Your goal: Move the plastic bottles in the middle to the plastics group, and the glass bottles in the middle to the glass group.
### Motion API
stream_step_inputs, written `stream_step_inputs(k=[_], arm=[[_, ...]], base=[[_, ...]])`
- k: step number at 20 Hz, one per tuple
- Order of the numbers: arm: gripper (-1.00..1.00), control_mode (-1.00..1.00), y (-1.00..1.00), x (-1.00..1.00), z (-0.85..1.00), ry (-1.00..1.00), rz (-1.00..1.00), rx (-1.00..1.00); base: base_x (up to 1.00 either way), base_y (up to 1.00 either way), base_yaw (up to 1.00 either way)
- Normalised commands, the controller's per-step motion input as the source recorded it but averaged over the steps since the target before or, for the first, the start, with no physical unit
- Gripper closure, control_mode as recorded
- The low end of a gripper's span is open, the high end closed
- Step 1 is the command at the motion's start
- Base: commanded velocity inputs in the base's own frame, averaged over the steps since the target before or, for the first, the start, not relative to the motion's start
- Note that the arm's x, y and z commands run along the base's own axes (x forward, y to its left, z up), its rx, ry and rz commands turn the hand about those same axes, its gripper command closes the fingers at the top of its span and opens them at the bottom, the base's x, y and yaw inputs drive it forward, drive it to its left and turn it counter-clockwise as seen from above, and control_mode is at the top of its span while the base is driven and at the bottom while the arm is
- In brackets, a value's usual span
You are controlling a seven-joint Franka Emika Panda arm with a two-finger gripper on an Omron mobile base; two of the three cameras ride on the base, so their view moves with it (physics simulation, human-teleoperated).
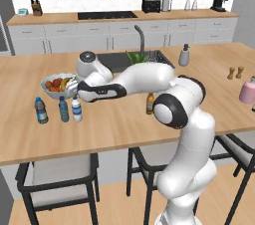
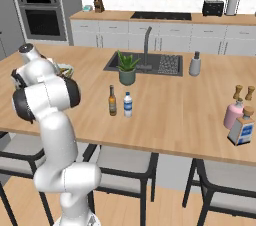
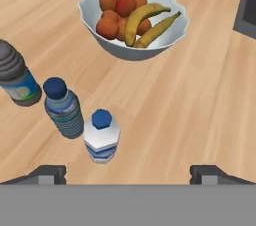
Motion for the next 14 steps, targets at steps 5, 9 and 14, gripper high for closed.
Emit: stream_step_inputs(k=[5,9,14], arm=[[-1.00,-1.00,-0.80,-0.45,0.11,-0.03,-0.12,0.00],[-1.00,-1.00,-1.00,-0.25,0.21,0.00,-0.22,0.04],[-1.00,-1.00,-1.00,-0.18,0.25,0.01,-0.28,0.09]], base=[[0.00,0.00,0.00],[0.00,0.00,0.00],[0.00,0.00,0.00]])
